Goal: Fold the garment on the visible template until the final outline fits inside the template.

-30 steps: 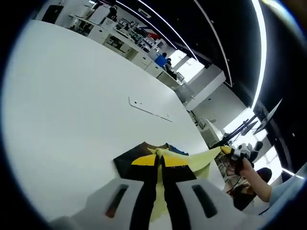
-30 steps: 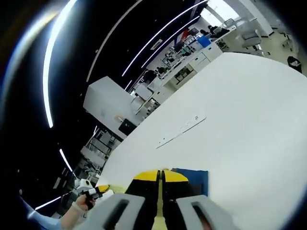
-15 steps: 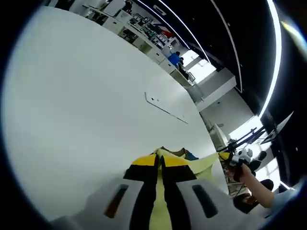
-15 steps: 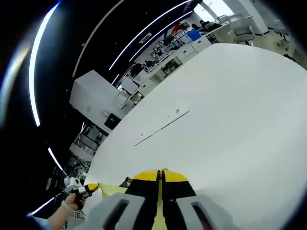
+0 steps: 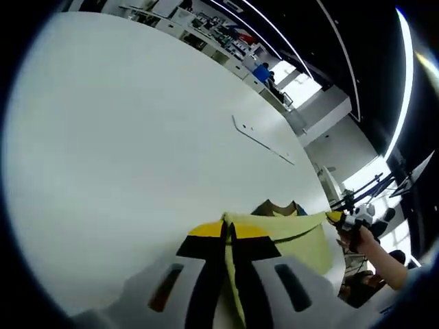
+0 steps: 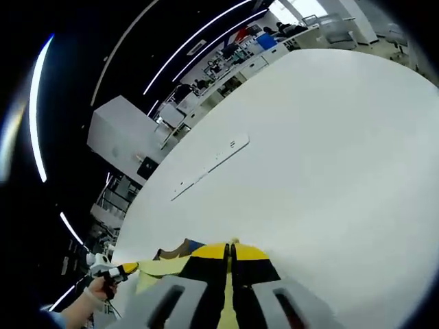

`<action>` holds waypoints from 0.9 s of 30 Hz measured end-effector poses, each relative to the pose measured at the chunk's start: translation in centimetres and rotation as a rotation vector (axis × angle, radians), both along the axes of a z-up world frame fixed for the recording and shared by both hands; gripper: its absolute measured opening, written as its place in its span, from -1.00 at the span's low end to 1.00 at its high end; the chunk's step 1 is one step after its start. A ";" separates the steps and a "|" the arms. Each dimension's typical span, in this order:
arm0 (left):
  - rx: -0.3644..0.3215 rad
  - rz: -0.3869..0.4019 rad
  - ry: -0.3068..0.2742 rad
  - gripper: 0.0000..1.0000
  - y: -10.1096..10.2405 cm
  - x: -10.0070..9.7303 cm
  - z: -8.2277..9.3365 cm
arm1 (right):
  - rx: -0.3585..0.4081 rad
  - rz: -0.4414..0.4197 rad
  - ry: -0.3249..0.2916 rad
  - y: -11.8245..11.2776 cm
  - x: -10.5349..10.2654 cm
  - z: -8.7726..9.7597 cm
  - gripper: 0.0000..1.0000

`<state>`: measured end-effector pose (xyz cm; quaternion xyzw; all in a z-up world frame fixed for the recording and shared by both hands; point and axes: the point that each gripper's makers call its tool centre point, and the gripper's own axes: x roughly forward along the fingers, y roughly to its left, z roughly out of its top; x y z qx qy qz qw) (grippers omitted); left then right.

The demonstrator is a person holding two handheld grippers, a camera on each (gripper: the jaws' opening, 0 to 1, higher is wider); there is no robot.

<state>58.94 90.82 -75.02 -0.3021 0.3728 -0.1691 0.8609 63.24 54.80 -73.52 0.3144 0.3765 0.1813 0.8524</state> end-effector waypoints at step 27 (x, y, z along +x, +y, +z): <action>0.195 -0.171 -0.100 -0.13 0.8 -0.9 0.7 | -0.175 0.166 -0.153 0.5 -1.8 0.2 -0.49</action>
